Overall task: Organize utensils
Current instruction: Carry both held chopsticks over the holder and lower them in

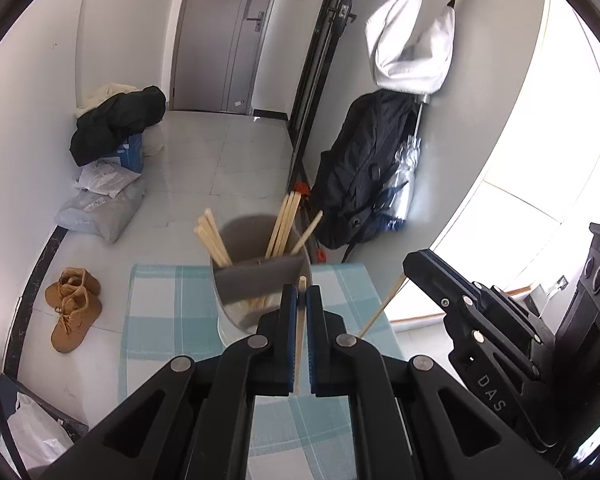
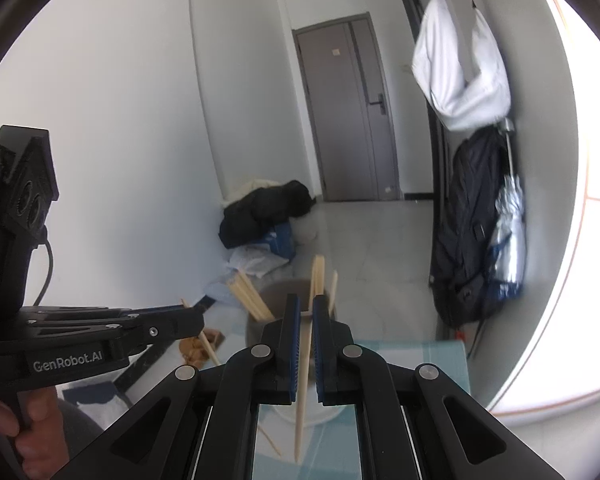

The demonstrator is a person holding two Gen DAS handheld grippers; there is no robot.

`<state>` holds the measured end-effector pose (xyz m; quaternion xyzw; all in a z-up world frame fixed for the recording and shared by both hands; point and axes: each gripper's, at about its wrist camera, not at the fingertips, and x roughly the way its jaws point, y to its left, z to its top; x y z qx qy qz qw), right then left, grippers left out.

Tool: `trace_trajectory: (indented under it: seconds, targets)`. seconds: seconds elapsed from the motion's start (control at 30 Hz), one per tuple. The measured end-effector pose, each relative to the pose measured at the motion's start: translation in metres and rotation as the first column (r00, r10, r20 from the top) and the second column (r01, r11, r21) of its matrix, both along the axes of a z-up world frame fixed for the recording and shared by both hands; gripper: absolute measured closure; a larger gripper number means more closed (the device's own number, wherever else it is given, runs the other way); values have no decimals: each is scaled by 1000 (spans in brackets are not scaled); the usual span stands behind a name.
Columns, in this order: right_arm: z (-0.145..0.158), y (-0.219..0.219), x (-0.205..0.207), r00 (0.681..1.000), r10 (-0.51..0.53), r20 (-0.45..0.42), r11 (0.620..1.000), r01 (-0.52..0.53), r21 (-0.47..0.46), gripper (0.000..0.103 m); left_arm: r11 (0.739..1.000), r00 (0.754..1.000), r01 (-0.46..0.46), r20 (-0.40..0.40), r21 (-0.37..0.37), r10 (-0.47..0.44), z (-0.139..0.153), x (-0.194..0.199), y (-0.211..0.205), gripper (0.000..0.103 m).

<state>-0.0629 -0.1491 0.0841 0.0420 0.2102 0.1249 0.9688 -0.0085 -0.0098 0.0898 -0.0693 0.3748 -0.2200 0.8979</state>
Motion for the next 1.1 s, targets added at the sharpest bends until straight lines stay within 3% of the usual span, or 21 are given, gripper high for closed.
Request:
trace_trajectory:
  seconds: [0.77, 1.1]
  targets:
    - [106, 12, 80, 990, 64, 127, 998, -61, -27, 98, 997, 998, -48, 37, -54, 50, 77, 69, 19, 102]
    - [106, 16, 112, 990, 64, 127, 998, -63, -12, 98, 995, 995, -95, 36, -37, 97, 69, 96, 31, 102]
